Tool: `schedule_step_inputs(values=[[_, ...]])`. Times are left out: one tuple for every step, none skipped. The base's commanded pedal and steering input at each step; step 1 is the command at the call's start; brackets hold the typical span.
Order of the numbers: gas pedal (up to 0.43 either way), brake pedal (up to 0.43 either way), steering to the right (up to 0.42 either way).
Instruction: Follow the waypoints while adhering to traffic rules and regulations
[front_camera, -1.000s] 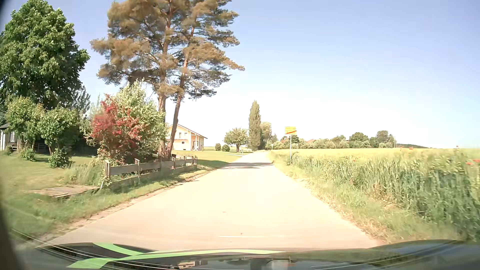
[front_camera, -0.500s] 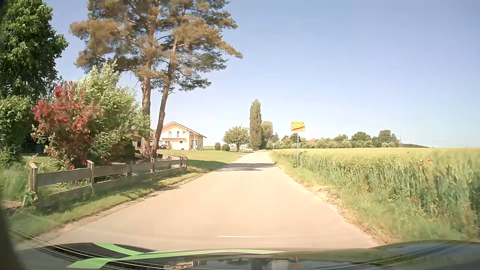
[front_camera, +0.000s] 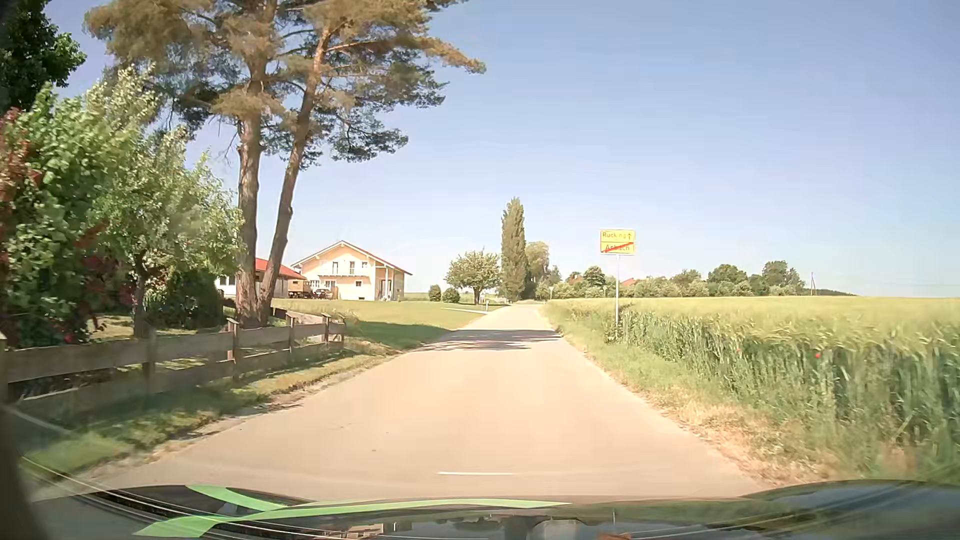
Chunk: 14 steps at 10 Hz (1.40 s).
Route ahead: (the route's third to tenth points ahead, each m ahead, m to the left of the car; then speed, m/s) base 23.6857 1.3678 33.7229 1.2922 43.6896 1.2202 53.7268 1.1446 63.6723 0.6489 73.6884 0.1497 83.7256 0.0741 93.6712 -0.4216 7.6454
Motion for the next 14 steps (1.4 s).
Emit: schedule_step_inputs(values=[[0.189,0.000,-0.005],[0.189,0.000,-0.004],[0.189,0.000,-0.005],[0.189,0.000,-0.005],[0.189,0.000,-0.005],[0.189,0.000,-0.005],[0.189,0.000,-0.005],[0.189,0.000,-0.004],[0.189,0.000,-0.002],[0.189,0.000,-0.001],[0.189,0.000,0.002],[0.189,0.000,0.004],[0.189,0.000,0.005],[0.197,0.000,0.005]])
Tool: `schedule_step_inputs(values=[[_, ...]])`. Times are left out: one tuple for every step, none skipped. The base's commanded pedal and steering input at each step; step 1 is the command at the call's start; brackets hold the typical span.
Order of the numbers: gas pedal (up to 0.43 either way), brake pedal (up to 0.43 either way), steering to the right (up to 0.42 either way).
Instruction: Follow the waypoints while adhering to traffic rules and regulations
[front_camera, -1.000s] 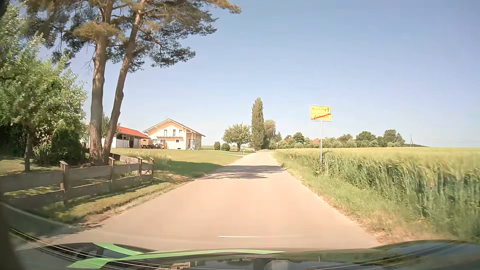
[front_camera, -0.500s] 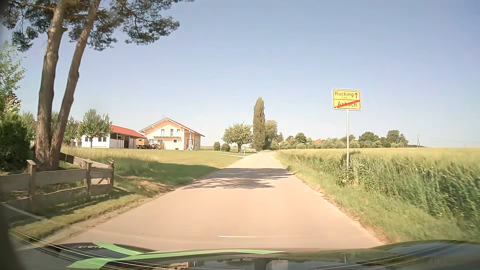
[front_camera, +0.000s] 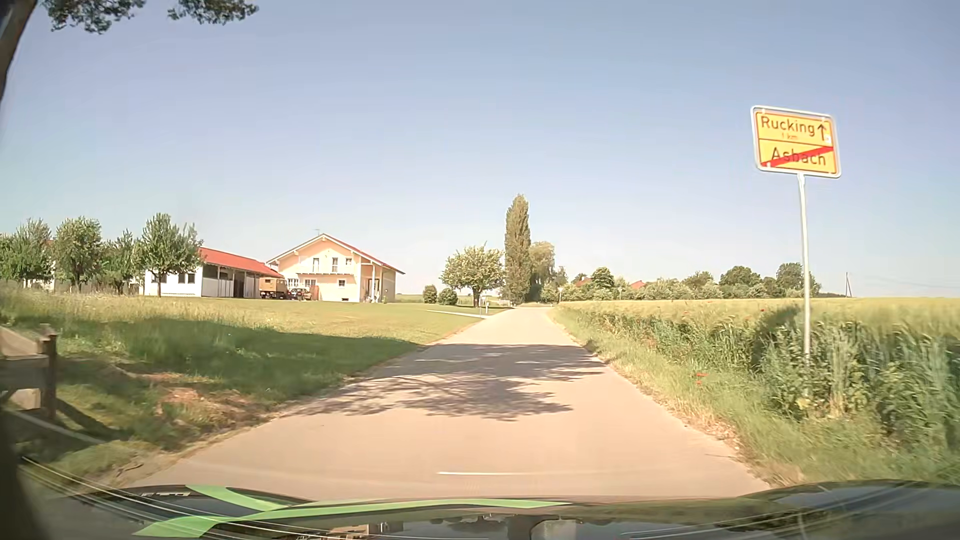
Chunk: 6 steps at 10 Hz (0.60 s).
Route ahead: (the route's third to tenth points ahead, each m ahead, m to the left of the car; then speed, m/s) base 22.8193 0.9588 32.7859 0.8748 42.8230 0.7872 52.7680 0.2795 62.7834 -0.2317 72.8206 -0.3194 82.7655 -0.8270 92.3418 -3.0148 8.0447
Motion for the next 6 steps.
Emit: schedule_step_inputs(values=[[0.197,0.000,0.004],[0.197,0.000,0.001],[0.197,0.000,0.000],[0.197,0.000,0.000],[0.197,0.000,0.001],[0.197,0.000,0.001]])
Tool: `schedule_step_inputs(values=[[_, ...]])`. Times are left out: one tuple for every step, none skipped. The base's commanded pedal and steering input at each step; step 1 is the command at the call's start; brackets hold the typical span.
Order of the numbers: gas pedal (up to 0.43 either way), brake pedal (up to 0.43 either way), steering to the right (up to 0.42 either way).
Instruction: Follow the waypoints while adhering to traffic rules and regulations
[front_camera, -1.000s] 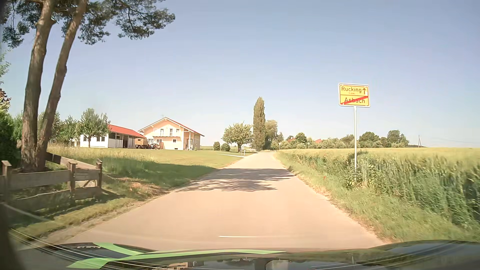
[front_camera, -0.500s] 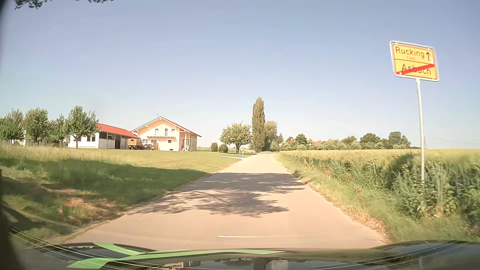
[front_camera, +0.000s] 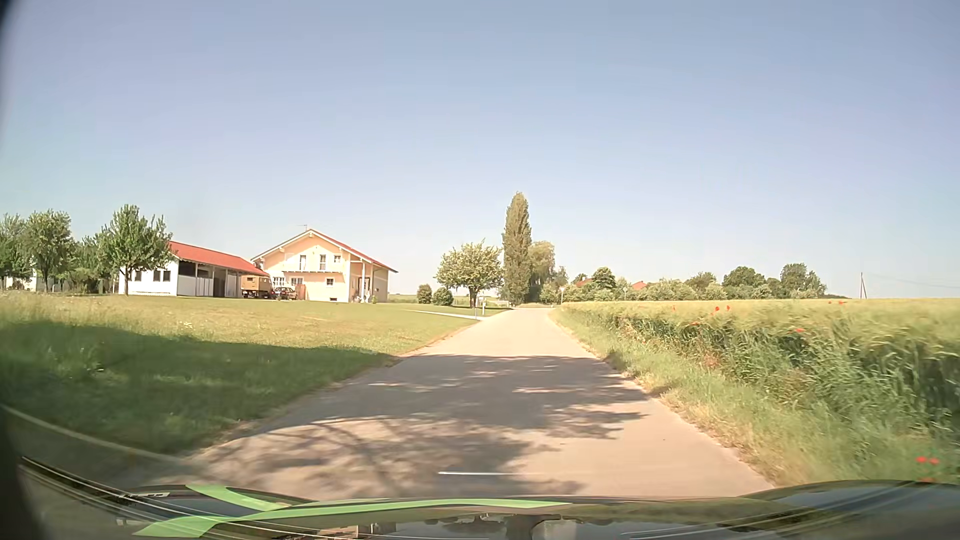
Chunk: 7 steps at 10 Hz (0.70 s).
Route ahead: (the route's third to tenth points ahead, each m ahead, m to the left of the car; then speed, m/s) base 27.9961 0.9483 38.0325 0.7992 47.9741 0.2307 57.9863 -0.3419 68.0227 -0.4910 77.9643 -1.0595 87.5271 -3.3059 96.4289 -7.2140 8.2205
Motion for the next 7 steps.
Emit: schedule_step_inputs(values=[[0.197,0.000,0.001],[0.197,0.000,0.001],[0.197,0.000,0.002],[0.197,0.000,0.003],[0.197,0.000,0.004],[0.197,0.000,0.003],[0.197,0.000,0.003]])
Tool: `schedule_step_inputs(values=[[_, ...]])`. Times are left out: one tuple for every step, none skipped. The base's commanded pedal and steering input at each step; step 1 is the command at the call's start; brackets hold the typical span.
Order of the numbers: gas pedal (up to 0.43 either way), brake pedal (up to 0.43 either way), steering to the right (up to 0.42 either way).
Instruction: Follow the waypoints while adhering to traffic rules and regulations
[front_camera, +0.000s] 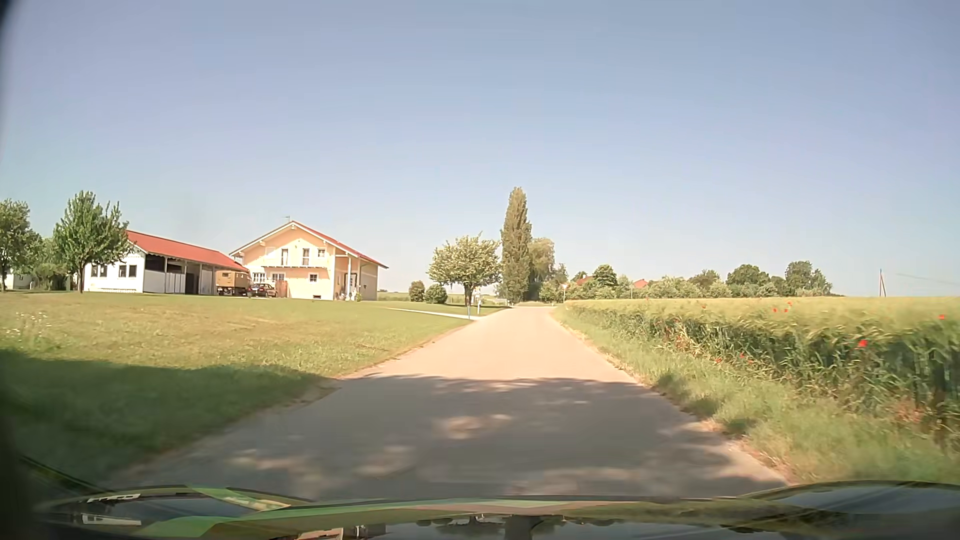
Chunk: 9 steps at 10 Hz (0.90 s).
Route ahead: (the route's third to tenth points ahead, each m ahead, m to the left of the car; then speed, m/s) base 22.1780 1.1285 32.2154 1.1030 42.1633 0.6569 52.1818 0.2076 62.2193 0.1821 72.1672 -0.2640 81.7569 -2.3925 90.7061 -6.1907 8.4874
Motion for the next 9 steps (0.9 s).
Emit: schedule_step_inputs(values=[[0.197,0.000,0.003],[0.197,0.000,0.002],[0.197,0.000,0.000],[0.197,0.000,0.000],[0.209,0.000,0.000],[0.209,0.000,0.000],[0.209,0.000,0.002],[0.209,0.000,0.005],[0.209,0.000,0.005]])
